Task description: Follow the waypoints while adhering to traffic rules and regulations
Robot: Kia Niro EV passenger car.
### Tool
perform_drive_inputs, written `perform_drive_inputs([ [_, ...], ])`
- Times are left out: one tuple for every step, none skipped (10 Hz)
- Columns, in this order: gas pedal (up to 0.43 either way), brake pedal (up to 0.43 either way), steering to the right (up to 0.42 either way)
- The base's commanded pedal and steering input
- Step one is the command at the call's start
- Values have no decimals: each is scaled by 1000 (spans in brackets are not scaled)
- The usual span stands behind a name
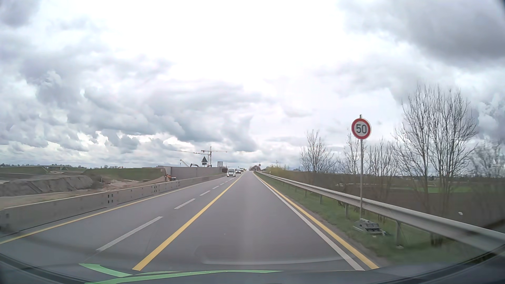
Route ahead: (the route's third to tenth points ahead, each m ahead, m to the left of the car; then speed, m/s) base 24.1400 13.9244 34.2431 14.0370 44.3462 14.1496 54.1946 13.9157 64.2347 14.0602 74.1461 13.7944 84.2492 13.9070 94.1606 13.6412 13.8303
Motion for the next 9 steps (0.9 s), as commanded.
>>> perform_drive_inputs([
  [169, 0, 0],
  [169, 0, 0],
  [169, 0, 0],
  [169, 0, 0],
  [169, 0, 1],
  [169, 0, 2],
  [169, 0, 2],
  [177, 0, 2],
  [177, 0, 2],
])
